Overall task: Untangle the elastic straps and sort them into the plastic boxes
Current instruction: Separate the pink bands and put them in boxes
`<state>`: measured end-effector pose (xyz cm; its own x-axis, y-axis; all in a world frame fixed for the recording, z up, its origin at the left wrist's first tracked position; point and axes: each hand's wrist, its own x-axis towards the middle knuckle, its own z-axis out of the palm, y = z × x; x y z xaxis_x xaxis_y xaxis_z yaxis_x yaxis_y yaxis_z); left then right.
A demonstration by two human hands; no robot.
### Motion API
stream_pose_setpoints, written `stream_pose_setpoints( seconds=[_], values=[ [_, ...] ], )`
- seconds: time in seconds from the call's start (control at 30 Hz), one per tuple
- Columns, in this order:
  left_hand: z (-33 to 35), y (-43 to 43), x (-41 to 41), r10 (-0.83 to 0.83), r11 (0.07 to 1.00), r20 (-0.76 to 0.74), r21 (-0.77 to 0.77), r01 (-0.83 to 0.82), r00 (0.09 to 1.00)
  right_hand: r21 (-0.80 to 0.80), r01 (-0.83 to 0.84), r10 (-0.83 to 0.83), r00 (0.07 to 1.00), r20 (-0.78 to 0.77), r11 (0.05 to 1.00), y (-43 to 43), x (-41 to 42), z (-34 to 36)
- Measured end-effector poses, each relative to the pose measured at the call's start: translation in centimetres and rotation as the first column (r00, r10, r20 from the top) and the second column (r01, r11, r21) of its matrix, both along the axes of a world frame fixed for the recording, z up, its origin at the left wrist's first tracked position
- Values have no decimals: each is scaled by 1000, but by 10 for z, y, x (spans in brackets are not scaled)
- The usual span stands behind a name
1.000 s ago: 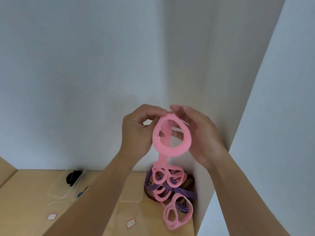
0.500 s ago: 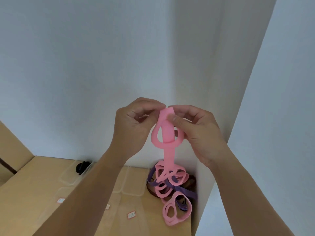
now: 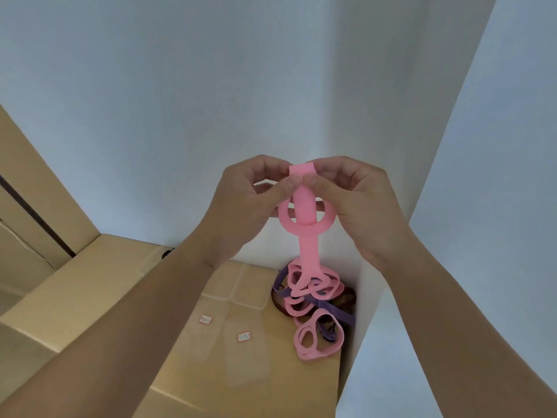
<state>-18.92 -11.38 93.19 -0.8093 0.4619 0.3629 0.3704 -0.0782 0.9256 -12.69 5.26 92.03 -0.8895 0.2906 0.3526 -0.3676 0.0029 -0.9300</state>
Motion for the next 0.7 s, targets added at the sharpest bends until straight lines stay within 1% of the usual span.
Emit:
stream_pose_setpoints(
  seconds=[0.13, 0.27, 0.57, 0.7],
  values=[
    [-1, 0, 9, 12, 1000, -7, -11, -12, 1000, 79, -17, 14, 999, 34, 997, 6, 11, 3],
    [-4, 1, 12, -17, 1000, -5, -2, 17, 1000, 167, -30, 23, 999, 47, 985, 11, 19, 8],
    [-11, -3, -4, -107, 992, 87, 68, 102, 990, 247, -2, -18, 997, 79, 969, 3, 10, 12],
    [-9, -13, -23, -118, 990, 76, 88, 111, 990, 368, -18, -17, 996, 90, 930, -3, -7, 23]
  ],
)
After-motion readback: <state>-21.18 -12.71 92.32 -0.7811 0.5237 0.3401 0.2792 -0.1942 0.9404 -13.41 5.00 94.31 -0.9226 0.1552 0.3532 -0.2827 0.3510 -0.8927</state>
